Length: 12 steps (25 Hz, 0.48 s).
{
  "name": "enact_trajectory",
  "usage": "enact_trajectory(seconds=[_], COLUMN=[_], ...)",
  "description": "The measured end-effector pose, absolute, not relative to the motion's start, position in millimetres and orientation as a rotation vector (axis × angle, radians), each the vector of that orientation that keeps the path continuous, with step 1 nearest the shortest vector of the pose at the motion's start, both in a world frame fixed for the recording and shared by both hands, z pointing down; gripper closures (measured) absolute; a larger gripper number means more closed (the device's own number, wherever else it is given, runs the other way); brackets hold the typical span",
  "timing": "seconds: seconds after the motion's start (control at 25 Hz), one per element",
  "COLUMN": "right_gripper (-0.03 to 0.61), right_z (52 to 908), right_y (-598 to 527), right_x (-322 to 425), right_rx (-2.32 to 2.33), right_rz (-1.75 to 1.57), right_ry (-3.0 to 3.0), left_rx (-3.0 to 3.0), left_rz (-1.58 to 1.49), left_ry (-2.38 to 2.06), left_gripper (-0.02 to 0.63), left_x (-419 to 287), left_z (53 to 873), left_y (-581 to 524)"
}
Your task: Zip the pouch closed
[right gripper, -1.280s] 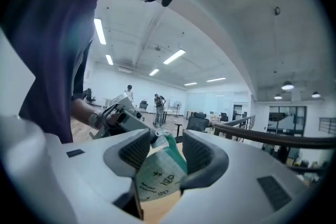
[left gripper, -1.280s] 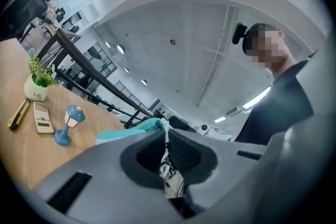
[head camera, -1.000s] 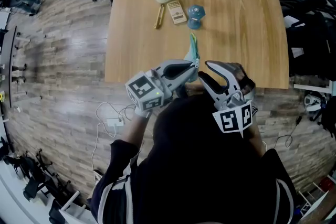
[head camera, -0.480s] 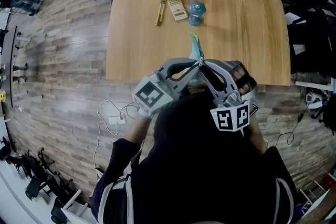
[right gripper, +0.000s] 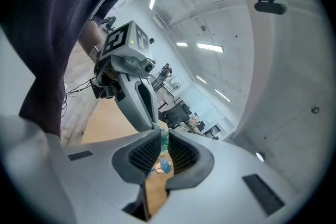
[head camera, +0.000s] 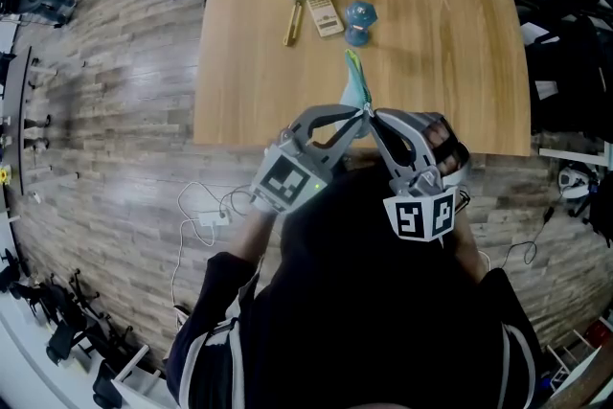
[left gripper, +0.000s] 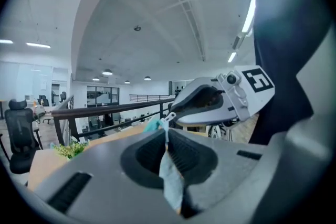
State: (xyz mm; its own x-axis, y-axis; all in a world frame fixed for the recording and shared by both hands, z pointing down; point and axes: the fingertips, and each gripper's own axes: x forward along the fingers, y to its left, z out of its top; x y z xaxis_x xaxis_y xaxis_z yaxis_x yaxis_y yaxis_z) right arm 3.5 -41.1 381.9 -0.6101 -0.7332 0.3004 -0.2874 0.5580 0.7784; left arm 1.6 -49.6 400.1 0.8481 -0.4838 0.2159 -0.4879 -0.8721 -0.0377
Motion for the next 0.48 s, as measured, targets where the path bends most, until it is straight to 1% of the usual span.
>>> enact_trajectory(seconds=[0.32, 0.48], right_gripper=[0.526, 0.546], right_z=[378.4, 375.1], right_y=[-37.0, -36.5], right_x=[4.0, 5.3], right_rx=[0.827, 0.843], right_rz=[-0.915, -0.918], right_ry=[-2.199, -2.209], left_rx=[3.054, 3.057], left_rz=[0.395, 0.372], left_ry=[-0.773, -0.781], left_gripper=[0.6, 0.6], left_x=[9.1, 11.0], left_z=[398.1, 394.9], left_y=[-40.5, -40.2])
